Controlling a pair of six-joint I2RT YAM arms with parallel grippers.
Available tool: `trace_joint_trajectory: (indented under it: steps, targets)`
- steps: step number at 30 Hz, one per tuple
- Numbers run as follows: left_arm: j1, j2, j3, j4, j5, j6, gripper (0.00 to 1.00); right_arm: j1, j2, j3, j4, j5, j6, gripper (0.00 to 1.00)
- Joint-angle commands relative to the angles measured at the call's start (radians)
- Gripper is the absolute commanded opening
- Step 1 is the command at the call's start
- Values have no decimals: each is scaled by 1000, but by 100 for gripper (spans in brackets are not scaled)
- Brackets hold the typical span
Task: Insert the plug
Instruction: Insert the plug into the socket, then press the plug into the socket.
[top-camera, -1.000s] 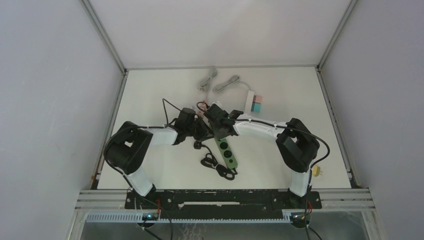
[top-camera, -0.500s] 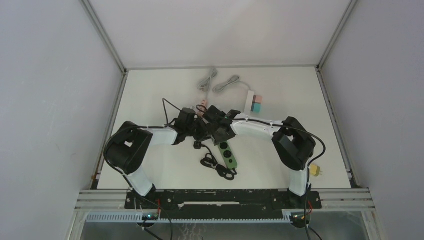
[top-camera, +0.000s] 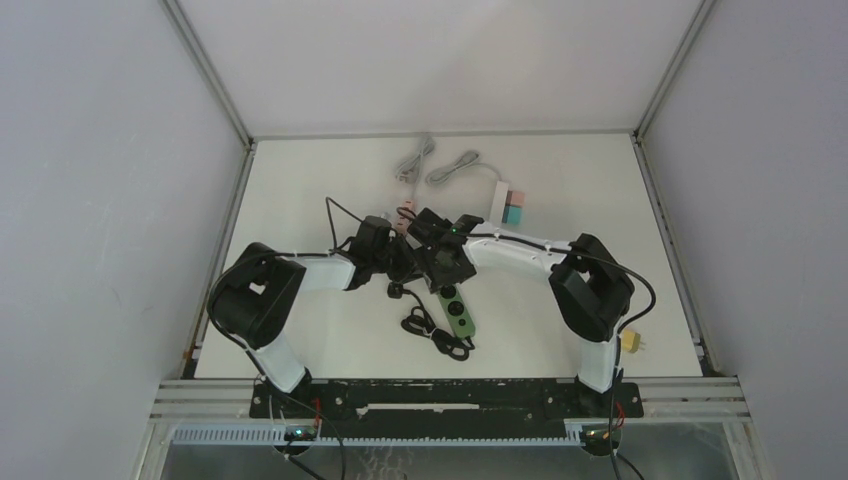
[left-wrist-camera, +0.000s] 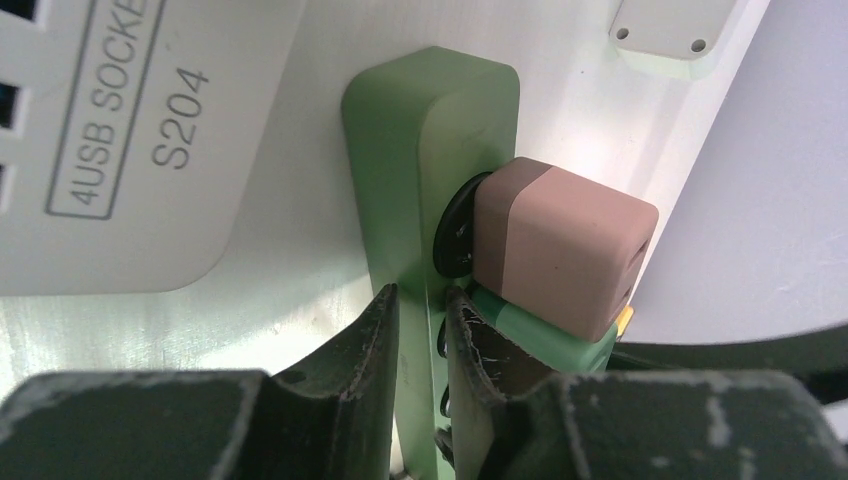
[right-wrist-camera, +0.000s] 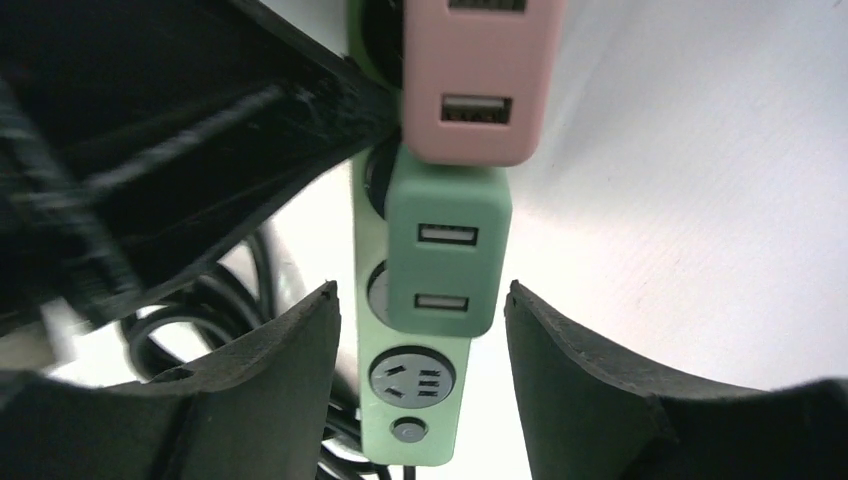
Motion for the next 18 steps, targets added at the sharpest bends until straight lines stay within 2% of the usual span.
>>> trace_joint_trajectory:
  steps: [1, 18]
  targets:
    - [-5, -9, -21, -9, -5, 1, 28, -2, -78, 98, 0, -5, 2, 67]
    - [-7, -11, -20, -9, -1, 1, 28, -13, -38, 129, 56, 79, 7, 59]
